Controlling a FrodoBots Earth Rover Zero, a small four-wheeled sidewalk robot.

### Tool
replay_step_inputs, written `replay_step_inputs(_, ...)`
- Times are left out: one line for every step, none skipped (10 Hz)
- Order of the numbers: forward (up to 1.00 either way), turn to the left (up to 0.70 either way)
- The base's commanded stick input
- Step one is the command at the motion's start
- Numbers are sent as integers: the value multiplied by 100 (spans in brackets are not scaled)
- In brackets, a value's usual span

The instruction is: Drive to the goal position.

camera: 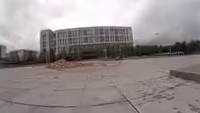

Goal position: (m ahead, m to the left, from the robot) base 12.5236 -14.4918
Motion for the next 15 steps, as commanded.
replay_step_inputs(70, -31)
replay_step_inputs(70, -34)
replay_step_inputs(70, -34)
replay_step_inputs(70, -34)
replay_step_inputs(70, -34)
replay_step_inputs(70, -34)
replay_step_inputs(70, -34)
replay_step_inputs(70, -34)
replay_step_inputs(70, -34)
replay_step_inputs(70, -30)
replay_step_inputs(70, -10)
replay_step_inputs(70, 1)
replay_step_inputs(70, 1)
replay_step_inputs(70, 1)
replay_step_inputs(70, 1)
